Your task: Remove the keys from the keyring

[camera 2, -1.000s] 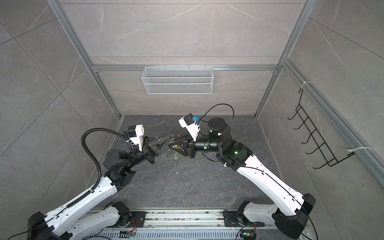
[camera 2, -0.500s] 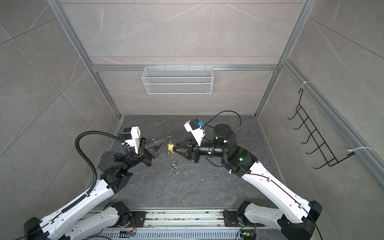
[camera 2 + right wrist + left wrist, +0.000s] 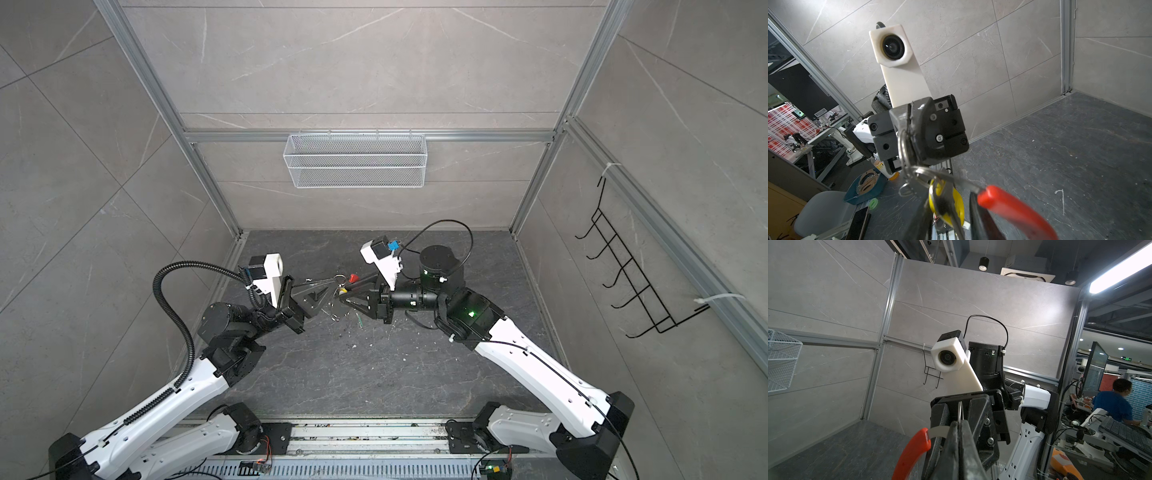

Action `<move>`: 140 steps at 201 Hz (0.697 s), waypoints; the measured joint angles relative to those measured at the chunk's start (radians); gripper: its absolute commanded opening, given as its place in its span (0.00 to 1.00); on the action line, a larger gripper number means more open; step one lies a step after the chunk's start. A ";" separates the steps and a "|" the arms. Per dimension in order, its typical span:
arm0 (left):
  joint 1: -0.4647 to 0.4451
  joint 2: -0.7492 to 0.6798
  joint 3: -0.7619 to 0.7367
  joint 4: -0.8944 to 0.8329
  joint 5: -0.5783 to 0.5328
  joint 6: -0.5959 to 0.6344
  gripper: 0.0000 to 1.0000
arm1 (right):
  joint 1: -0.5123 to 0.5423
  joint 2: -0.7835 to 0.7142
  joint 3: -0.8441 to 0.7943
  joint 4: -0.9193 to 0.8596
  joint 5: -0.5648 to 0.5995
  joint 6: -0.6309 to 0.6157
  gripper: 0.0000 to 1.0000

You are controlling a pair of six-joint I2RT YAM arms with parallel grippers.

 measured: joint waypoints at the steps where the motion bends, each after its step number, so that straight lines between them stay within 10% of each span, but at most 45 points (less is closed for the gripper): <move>1: 0.000 0.000 0.000 0.000 0.000 0.000 0.00 | 0.000 0.000 0.000 0.000 0.000 0.001 0.26; 140: 0.000 -0.005 0.000 -0.024 -0.019 0.000 0.00 | 0.015 0.008 0.010 -0.013 0.009 -0.004 0.00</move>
